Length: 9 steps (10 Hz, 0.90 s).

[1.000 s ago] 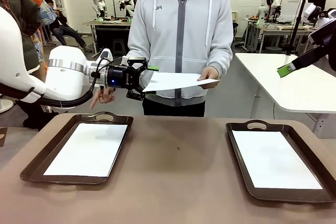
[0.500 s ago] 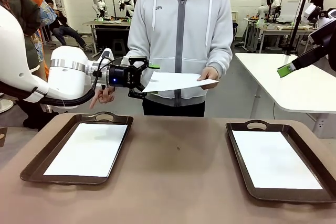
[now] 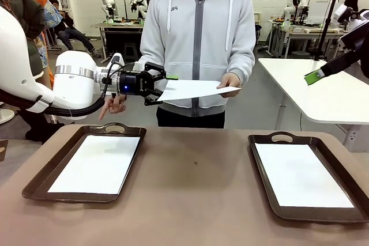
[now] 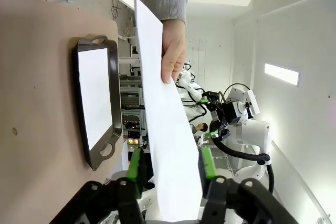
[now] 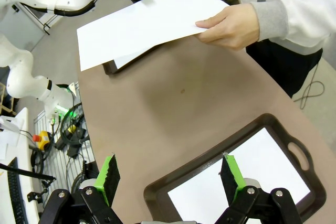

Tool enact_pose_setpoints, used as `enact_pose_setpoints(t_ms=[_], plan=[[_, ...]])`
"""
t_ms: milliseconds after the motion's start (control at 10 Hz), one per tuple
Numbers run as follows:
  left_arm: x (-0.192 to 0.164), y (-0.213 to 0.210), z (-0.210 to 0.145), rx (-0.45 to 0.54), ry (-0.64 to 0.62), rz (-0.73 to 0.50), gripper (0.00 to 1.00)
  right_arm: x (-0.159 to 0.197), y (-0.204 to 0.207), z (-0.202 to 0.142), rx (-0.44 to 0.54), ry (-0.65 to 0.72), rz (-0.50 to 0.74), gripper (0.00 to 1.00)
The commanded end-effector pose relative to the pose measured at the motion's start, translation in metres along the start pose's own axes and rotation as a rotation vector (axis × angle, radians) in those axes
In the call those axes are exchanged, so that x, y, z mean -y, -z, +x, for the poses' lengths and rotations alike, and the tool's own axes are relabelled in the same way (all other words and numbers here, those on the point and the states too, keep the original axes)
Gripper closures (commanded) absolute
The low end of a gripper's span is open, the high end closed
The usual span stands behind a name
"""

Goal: Sort the A4 documents.
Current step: Receive the A4 Paper.

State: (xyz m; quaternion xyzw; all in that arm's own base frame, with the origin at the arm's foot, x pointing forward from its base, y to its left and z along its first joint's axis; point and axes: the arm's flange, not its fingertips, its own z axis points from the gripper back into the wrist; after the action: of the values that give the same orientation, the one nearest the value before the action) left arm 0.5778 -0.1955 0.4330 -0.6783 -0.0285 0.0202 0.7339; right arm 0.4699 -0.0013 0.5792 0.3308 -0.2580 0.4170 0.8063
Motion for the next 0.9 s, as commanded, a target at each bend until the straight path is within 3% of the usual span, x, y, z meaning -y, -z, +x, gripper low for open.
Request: enact_pose_setpoints(t_ms=[0,100,200,400,800], plan=[[-0.0003,0.004,-0.0015,0.028,-0.025,-0.006,0.7,-0.0003,0.001,-0.0007,-0.009,-0.004,0.0,0.0],[-0.0008,0.0034,-0.0027,0.032,-0.028,-0.004,0.75,-0.0003,0.001,-0.0007,-0.009,-0.004,0.0,0.0],[-0.0011,0.0025,-0.0037,0.034,-0.029,-0.003,0.9,-0.0003,0.001,-0.0007,-0.009,-0.004,0.0,0.0],[-0.0006,0.0038,-0.0048,0.035,-0.03,-0.001,1.0,-0.0003,0.001,-0.0007,-0.009,-0.004,0.0,0.0],[-0.001,0.0037,-0.0061,0.039,-0.034,-0.001,1.0,-0.0003,0.001,-0.0007,-0.009,-0.004,0.0,0.0]])
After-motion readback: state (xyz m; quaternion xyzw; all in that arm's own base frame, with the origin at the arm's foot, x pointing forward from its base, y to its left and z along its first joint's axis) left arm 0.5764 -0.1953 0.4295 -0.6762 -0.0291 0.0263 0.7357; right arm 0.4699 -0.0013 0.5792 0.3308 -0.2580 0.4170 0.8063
